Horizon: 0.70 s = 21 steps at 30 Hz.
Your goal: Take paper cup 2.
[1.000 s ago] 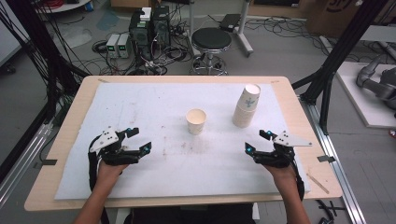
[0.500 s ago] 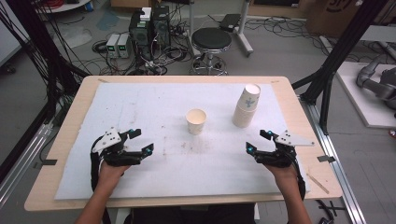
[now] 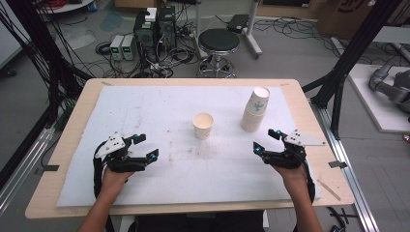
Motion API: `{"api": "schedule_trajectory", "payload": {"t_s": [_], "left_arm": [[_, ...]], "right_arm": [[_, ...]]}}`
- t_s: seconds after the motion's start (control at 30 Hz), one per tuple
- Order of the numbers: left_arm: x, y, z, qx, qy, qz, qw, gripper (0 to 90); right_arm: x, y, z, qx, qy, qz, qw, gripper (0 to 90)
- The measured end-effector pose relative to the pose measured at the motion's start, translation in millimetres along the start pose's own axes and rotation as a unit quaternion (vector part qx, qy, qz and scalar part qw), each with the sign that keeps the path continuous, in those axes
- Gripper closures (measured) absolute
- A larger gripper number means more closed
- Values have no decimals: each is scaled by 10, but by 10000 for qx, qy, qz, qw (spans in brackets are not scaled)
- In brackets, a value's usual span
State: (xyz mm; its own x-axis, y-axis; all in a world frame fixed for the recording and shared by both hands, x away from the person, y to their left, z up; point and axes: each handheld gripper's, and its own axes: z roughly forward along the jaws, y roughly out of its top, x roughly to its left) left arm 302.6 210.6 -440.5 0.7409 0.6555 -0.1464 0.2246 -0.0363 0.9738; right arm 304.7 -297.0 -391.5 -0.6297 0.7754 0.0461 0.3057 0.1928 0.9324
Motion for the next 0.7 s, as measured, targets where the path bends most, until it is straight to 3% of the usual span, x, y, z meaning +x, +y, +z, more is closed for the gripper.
{"api": "schedule_trajectory", "payload": {"t_s": [0.17, 0.43, 0.7], "left_arm": [[7, -2, 3, 0, 21, -9, 10000, 170], [7, -3, 4, 17, 11, -9, 10000, 170], [-2, -6, 11, 38, -9, 1, 10000, 170]], "right_arm": [[-64, 159, 31, -22, 13, 49, 10000, 204], [-155, 430, 106, 98, -116, -75, 9999, 203], [-334, 693, 236, 324, -444, 42, 9985, 203]]}}
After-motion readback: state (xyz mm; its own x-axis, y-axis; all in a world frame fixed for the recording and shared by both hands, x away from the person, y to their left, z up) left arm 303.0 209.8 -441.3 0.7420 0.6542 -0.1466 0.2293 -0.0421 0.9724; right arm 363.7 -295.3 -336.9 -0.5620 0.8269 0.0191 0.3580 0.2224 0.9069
